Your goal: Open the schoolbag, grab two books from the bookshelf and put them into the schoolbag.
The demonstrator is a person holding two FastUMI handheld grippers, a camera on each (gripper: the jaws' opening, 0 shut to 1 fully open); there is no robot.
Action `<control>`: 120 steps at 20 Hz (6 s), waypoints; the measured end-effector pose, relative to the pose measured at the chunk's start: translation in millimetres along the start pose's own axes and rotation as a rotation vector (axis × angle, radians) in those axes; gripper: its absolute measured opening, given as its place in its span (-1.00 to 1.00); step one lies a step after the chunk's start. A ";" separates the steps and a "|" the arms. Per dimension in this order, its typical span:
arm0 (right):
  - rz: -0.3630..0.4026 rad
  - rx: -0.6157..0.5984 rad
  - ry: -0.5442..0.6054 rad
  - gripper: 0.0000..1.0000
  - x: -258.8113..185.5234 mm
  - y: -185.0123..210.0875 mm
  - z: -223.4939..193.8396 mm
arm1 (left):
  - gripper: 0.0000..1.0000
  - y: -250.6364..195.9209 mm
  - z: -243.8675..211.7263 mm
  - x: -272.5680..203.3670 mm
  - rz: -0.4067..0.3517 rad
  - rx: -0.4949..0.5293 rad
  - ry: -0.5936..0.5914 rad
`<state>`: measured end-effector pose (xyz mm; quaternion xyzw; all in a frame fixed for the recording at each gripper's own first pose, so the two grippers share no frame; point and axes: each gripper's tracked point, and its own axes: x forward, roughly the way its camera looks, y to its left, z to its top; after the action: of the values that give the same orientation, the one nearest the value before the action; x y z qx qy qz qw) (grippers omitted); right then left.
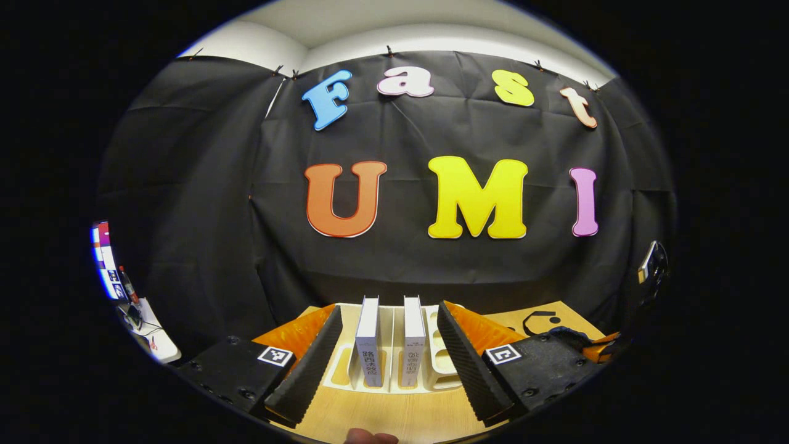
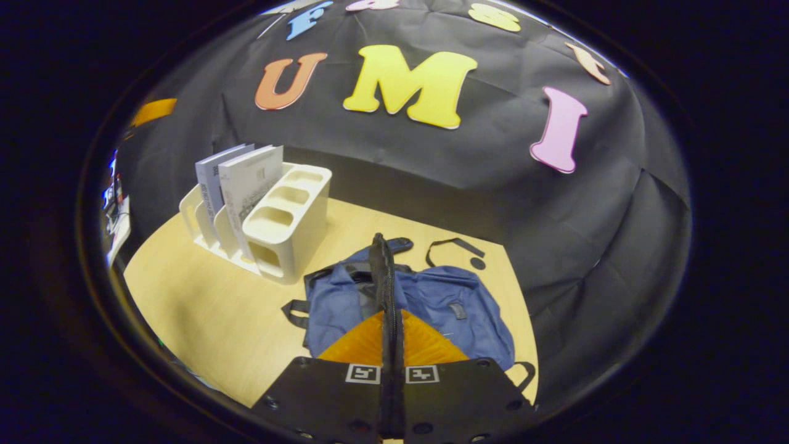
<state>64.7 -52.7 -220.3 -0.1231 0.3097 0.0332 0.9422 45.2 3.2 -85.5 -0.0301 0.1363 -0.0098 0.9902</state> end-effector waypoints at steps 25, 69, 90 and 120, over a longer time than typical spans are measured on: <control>-0.068 0.083 -0.027 -0.99 0.4 -145.0 16.9 | 0.93 -51.3 -35.9 147.2 -0.160 0.124 0.462; -0.028 0.078 0.002 -1.00 4.2 -144.4 5.0 | -0.11 -33.1 -117.4 102.5 -0.123 0.050 1.280; -0.013 0.070 0.026 -0.99 -2.7 -127.4 -5.7 | -0.12 -126.9 -116.7 -56.6 -0.507 -0.679 1.047; -0.040 0.120 0.058 -1.00 -13.6 -161.7 23.8 | -0.12 -402.1 -278.4 20.1 -0.744 -0.966 0.957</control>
<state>89.9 -203.0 -159.6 -0.0733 0.3359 -0.0077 0.9390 -15.3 -414.6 -333.4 -0.4950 0.5192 -0.2930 0.6321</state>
